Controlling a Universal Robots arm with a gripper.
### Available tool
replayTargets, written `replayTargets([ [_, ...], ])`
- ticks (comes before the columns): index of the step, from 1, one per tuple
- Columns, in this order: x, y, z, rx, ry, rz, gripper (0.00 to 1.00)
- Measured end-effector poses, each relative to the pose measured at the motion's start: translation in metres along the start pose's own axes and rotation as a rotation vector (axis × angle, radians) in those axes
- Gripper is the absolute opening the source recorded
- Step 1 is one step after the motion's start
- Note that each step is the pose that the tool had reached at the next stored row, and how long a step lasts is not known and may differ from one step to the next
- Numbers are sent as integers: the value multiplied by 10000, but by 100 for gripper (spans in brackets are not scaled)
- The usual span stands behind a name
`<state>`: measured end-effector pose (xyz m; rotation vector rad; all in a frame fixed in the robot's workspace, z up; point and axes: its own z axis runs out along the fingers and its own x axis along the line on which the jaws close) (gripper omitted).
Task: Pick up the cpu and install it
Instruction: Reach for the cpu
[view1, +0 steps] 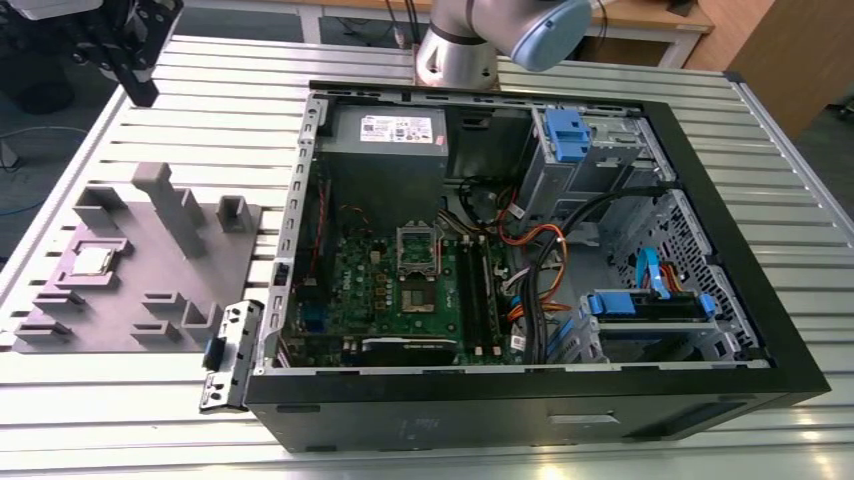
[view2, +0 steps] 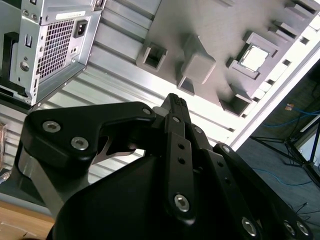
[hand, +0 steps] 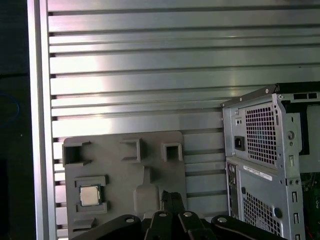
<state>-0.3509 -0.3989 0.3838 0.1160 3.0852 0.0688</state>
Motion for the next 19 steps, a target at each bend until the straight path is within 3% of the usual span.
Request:
replayTargets([
  [13, 301, -35, 120, -1, -13, -1, 11],
  [15, 384, -44, 159, 1, -11, -1, 11],
  [19, 479, -59, 216, -1, -13, 0, 11],
])
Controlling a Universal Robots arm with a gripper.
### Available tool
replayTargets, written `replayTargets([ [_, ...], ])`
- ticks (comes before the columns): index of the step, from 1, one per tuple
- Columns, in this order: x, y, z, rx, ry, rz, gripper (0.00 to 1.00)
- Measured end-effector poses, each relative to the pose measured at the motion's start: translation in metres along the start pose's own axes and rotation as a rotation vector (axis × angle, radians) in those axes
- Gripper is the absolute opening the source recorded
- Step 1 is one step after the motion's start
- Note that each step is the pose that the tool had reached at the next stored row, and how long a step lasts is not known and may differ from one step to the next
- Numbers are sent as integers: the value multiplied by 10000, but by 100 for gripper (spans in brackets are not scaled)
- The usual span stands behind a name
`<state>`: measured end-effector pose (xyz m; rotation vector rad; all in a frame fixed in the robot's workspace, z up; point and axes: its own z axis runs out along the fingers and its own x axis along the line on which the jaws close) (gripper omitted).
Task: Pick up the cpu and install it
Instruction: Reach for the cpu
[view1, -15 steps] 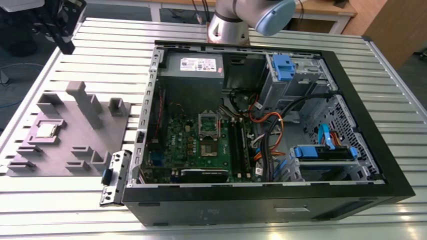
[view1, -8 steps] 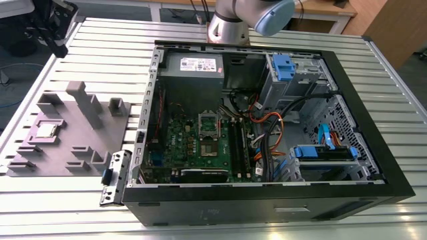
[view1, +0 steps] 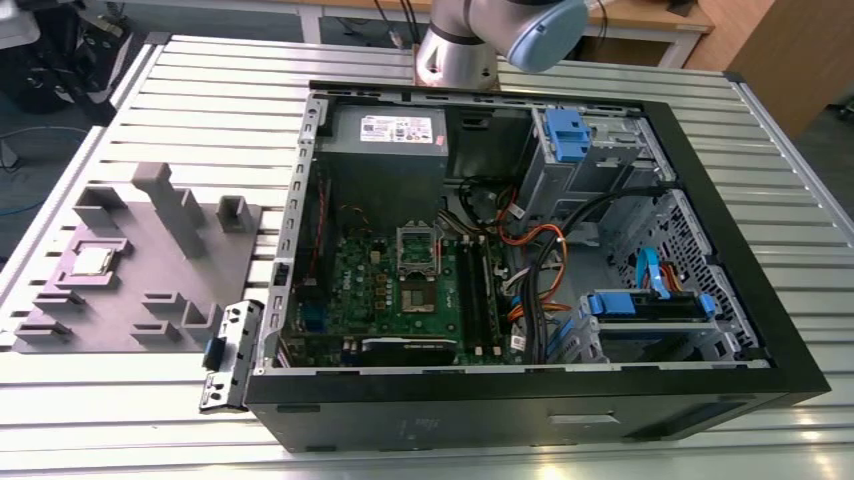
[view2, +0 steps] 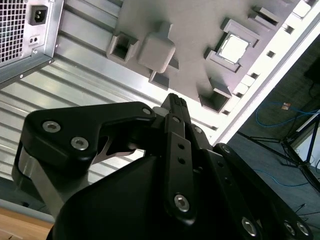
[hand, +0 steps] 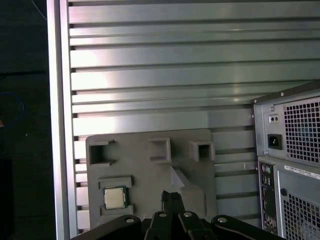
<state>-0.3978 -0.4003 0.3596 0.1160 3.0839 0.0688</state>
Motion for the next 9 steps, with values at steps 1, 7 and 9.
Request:
replayTargets([
  [1, 18, -5, 15, 0, 0, 0, 11],
  [7, 83, -36, 109, 7, 4, -1, 11],
  [9, 93, -40, 132, 12, 10, -1, 11],
])
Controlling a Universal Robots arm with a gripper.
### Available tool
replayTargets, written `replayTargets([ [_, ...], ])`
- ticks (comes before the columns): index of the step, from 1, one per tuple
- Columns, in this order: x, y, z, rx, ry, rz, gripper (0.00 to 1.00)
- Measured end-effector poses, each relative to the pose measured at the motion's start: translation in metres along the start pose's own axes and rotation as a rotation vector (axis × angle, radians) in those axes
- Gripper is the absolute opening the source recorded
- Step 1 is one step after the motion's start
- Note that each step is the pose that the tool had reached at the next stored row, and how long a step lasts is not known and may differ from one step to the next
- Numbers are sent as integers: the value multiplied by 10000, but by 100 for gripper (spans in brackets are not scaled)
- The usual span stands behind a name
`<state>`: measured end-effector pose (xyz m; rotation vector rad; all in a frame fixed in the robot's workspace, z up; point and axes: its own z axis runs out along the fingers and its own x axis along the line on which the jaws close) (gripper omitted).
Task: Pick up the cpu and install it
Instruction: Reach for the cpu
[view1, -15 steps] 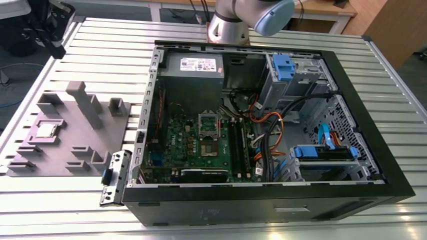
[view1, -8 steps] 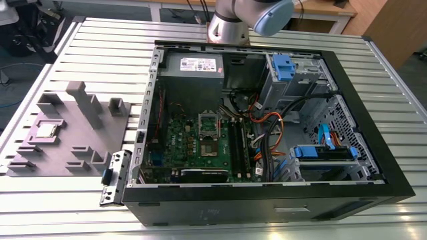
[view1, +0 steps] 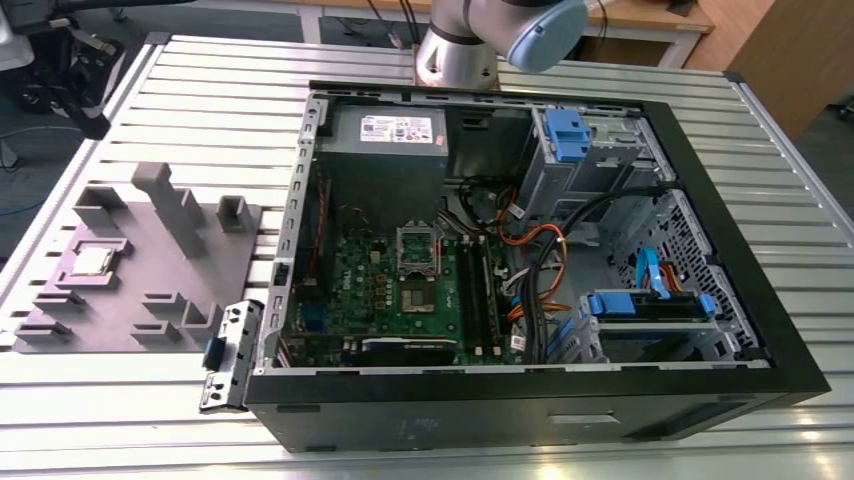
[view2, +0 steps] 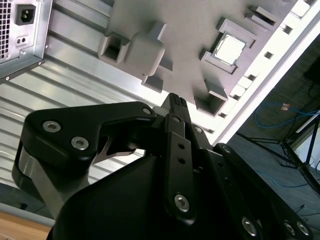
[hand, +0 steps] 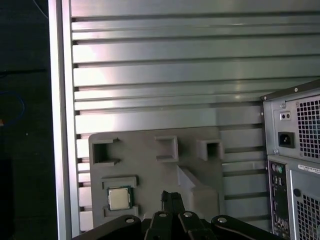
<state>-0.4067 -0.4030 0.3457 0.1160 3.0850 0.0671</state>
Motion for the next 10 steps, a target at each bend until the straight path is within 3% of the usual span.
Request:
replayTargets([
  [10, 104, -23, 154, 3, 26, 31, 11],
])
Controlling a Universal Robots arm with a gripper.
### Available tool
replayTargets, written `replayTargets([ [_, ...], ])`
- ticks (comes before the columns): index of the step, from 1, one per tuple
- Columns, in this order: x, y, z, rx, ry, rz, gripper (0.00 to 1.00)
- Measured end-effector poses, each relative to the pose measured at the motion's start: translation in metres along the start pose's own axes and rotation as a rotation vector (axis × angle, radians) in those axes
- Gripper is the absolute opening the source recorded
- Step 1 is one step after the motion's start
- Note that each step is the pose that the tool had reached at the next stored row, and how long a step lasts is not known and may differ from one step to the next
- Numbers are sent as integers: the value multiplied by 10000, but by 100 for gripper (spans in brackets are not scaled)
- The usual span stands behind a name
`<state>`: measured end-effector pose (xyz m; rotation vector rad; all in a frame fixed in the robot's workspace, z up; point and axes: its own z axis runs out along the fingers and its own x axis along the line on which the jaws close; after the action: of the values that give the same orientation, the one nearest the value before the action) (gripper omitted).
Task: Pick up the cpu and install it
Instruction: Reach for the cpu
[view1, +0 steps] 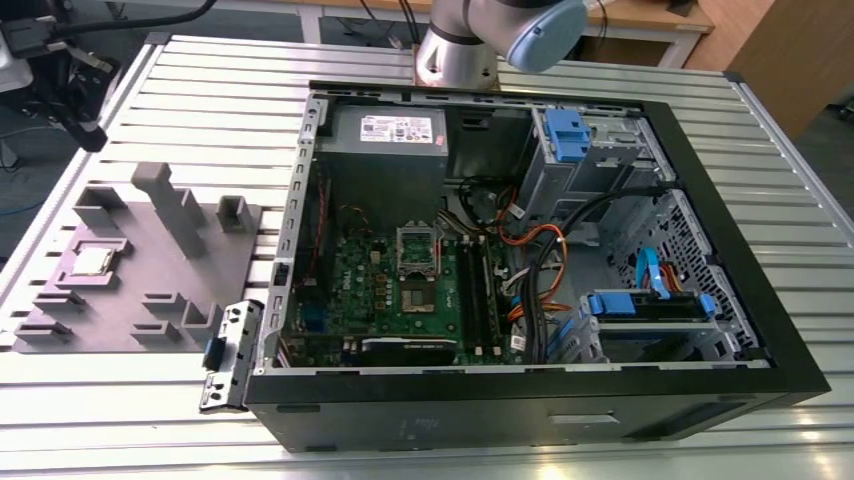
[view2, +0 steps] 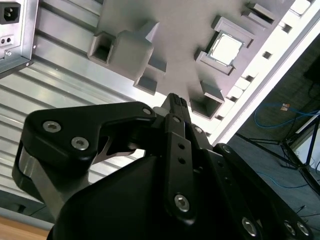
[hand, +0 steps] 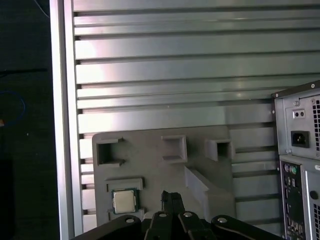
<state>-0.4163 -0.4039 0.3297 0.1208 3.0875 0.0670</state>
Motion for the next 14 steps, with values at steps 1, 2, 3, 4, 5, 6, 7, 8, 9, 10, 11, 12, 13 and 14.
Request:
replayTargets([
  [1, 9, -3, 17, 1, 8, 5, 11],
  [2, 15, -6, 32, 4, 19, 14, 11],
  [3, 21, -9, 49, 4, 27, 23, 11],
  [4, 28, -12, 65, 6, 38, 33, 11],
  [5, 35, -16, 81, 7, 47, 43, 11],
  [6, 43, -20, 98, 9, 55, 53, 11],
  [7, 50, -24, 114, 9, 63, 62, 11],
  [8, 56, -28, 127, 11, 75, 71, 11],
  [9, 61, -32, 138, 12, 89, 81, 11],
  [10, 62, -34, 144, 15, 105, 87, 11],
  [11, 62, -34, 144, 17, 116, 88, 11],
  [12, 62, -35, 144, 17, 116, 88, 11],
  [13, 61, -35, 144, 17, 118, 87, 11],
  [14, 61, -35, 145, 17, 119, 87, 11],
])
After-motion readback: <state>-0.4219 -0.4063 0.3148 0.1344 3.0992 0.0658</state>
